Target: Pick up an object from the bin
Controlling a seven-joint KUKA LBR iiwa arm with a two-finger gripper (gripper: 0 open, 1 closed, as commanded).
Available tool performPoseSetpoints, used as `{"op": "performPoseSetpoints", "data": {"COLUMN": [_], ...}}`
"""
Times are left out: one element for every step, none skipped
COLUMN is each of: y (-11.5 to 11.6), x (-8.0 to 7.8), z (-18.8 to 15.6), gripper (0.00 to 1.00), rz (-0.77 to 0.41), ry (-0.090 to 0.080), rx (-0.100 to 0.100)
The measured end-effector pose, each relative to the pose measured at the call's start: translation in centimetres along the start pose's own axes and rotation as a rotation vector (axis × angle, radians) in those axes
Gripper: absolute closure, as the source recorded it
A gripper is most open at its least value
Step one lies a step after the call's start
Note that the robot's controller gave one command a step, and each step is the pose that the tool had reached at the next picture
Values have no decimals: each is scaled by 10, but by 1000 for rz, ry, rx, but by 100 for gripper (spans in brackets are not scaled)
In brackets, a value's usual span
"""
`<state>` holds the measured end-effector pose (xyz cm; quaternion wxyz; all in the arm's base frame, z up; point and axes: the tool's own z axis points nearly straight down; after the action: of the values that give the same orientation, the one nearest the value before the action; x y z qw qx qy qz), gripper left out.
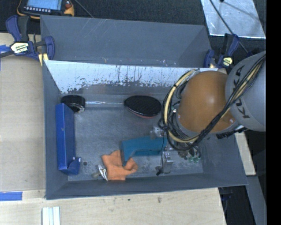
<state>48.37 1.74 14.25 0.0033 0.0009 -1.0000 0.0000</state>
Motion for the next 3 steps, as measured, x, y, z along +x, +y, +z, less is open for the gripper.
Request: {"op": "performPoseSetpoints", "data": {"y": [0,-10,-5], "x": [0,-21,-30], "z": [-2,33,71], "gripper": [0,0,100], "rz": [0,-48,-33], "ry": [-3,-16,-16], "rx": [0,0,0]}}
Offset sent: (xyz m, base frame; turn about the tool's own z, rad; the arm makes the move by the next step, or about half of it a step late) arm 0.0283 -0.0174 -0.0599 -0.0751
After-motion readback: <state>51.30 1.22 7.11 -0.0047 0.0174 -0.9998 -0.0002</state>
